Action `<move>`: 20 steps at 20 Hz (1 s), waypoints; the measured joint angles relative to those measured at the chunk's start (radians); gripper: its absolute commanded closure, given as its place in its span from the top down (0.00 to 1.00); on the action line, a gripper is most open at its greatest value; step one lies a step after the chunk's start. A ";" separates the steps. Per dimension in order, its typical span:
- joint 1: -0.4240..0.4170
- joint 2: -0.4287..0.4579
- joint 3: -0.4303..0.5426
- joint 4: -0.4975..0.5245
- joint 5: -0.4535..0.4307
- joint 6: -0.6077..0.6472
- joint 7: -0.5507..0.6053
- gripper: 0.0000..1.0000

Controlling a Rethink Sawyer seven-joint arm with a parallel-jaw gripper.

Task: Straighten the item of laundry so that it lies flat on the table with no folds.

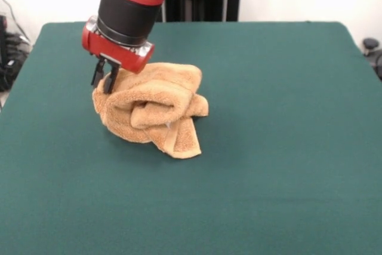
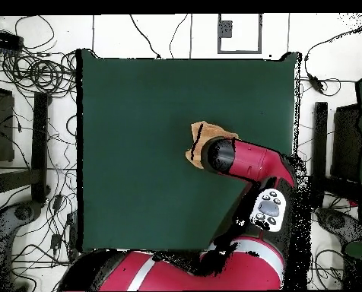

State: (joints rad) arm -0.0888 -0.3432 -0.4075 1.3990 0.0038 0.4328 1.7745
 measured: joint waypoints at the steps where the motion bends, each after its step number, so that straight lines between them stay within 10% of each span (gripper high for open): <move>1: 0.001 0.000 0.000 0.001 0.006 0.000 0.000 0.00; 20: 0.076 0.017 -0.037 -0.007 0.030 0.214 0.002 0.00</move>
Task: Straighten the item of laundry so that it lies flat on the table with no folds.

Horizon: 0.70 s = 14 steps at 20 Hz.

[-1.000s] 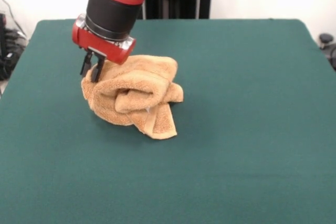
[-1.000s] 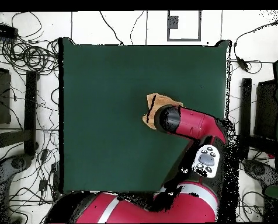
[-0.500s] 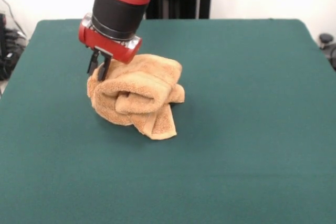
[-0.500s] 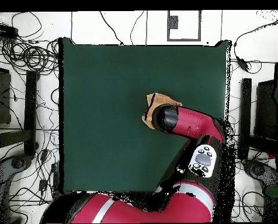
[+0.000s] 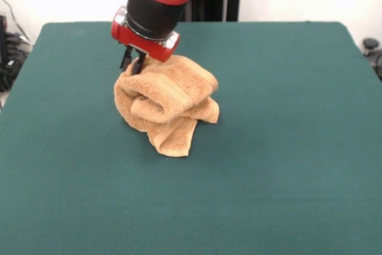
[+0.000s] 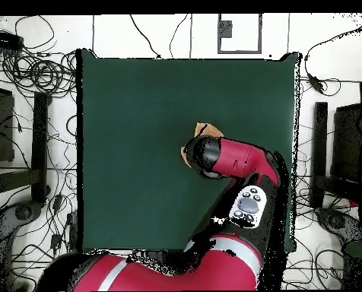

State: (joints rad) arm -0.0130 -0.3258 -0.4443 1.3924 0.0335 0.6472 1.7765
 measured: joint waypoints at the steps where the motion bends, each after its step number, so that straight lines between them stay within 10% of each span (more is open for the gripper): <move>1: 0.000 0.001 0.000 0.000 0.000 0.006 0.000 0.00; 14: -0.007 0.005 -0.001 0.000 0.004 0.011 0.000 0.00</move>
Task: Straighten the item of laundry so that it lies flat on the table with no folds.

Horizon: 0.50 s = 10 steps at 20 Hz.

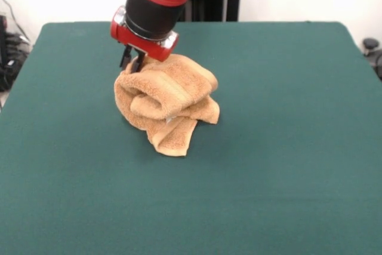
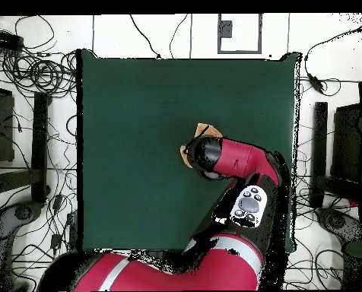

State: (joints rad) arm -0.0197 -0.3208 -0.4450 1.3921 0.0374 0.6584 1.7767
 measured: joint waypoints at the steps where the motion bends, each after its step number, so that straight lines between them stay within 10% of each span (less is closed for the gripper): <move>1: 0.000 0.000 0.000 0.000 0.001 0.000 0.000 0.00; 10: 0.004 0.006 -0.012 0.000 0.036 0.000 0.006 0.00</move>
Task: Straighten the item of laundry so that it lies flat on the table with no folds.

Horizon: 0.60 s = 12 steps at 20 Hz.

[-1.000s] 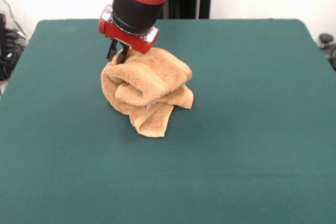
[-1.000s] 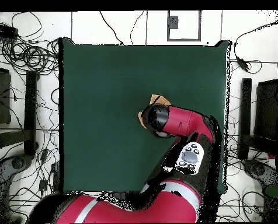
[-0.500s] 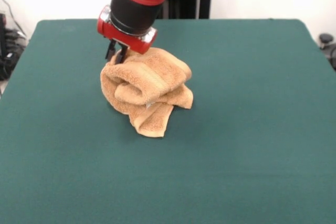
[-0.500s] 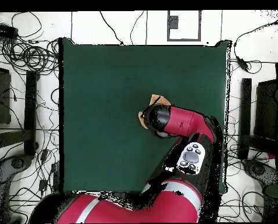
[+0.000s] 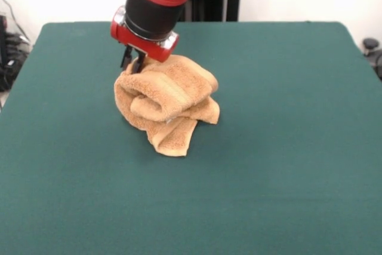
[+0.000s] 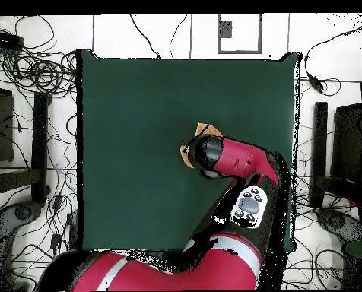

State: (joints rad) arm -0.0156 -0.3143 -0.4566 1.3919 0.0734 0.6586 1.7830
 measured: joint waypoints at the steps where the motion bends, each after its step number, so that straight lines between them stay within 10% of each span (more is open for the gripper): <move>1: 0.001 0.004 -0.002 0.000 0.003 0.000 0.000 0.00; 12: 0.031 0.027 -0.014 -0.002 0.011 0.068 0.000 0.00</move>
State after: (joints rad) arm 0.0149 -0.2873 -0.4706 1.3900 0.0848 0.7271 1.7830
